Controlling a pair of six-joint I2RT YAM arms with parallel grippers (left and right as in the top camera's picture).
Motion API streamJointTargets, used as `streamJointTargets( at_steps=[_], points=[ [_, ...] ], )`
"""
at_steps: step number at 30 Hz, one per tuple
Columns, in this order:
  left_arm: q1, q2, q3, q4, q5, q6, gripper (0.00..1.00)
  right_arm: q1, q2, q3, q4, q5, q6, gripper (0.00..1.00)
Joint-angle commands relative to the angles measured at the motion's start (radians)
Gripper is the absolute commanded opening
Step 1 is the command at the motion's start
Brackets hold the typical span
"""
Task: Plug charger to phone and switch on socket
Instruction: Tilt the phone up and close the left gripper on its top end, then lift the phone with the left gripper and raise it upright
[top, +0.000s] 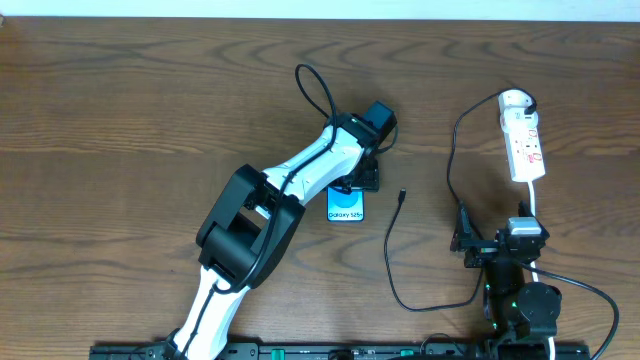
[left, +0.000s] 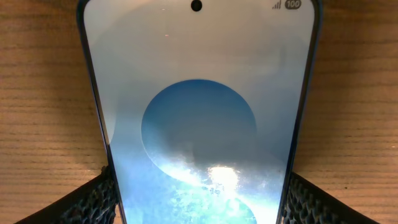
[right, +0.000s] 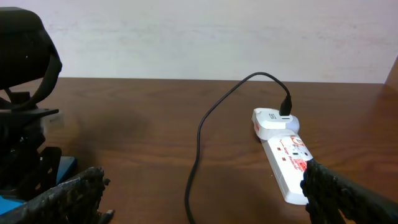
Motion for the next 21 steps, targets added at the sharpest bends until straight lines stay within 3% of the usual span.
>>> streamJointTargets(
  at_steps=[1, 11, 17, 21],
  points=[
    [0.000, 0.030, 0.019, -0.037, -0.039, -0.004, 0.78, 0.005, -0.006, -0.002, -0.005, 0.003, 0.011, 0.99],
    [0.031, -0.047, 0.026, -0.096, 0.032, -0.004, 0.78, 0.005, -0.006, -0.002, -0.005, 0.003, 0.011, 0.99],
    [0.078, -0.092, 0.026, -0.104, 0.247, 0.036, 0.78, 0.005, -0.006, -0.002, -0.005, 0.003, 0.011, 0.99],
    [0.128, -0.118, 0.026, -0.103, 0.476, 0.110, 0.77, 0.005, -0.006, -0.002, -0.005, 0.003, 0.011, 0.99]
  ],
)
